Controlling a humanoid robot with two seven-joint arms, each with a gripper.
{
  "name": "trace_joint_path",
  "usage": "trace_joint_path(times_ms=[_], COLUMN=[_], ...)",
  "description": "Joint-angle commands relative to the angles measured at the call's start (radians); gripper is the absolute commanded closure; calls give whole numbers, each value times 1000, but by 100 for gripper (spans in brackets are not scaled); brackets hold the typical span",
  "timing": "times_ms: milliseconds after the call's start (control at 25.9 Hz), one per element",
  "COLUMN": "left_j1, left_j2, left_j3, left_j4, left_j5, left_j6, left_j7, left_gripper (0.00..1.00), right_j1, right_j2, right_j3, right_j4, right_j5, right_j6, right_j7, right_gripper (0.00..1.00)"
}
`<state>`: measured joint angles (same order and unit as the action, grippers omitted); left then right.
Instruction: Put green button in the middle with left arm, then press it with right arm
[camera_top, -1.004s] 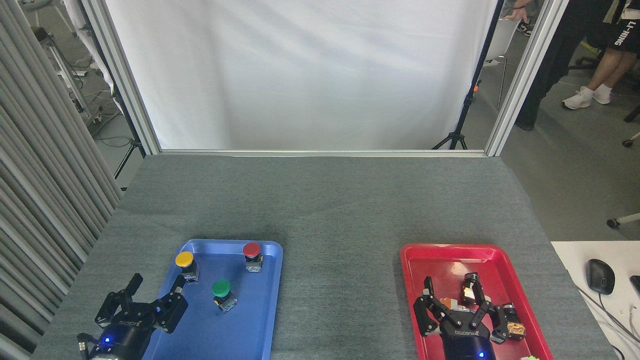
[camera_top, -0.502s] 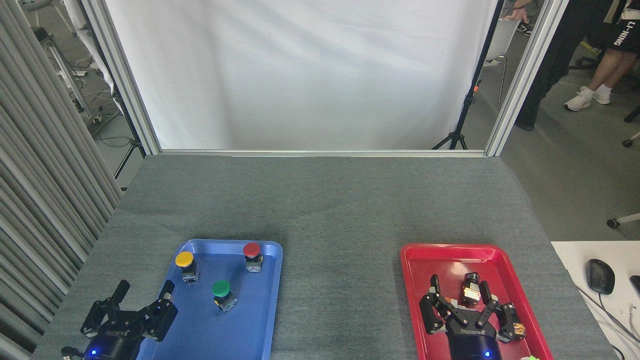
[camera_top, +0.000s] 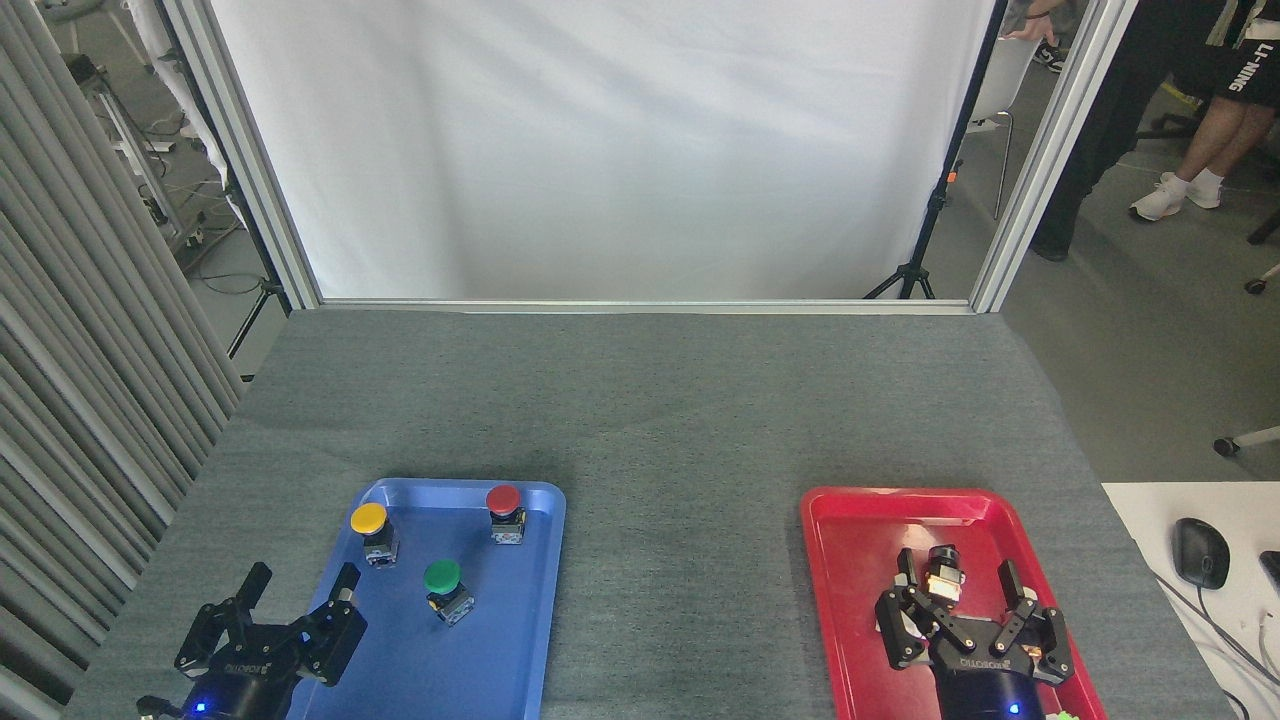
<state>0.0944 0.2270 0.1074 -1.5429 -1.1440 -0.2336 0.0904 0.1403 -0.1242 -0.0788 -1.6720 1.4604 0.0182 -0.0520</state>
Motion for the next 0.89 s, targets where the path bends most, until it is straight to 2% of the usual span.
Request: trace_joint_path(times_ms=[0, 347, 849], left_j1=[1, 7, 1], left_j2=[0, 2, 2], left_j3=[0, 0, 0], left_j4=[1, 6, 24], left_j5=[0, 0, 0], left_j6=[0, 3, 2], left_j7=[9, 22, 26], left_gripper=[1, 1, 1], right_j1=[-1, -4, -19], right_j2=[-2, 8, -6], right_j3=[-1, -4, -4], right_j4=[-8, -8, -11], right_j5=[0, 0, 0], right_j6=[0, 0, 0], right_j7=[0, 0, 1], right_gripper=[0, 0, 0])
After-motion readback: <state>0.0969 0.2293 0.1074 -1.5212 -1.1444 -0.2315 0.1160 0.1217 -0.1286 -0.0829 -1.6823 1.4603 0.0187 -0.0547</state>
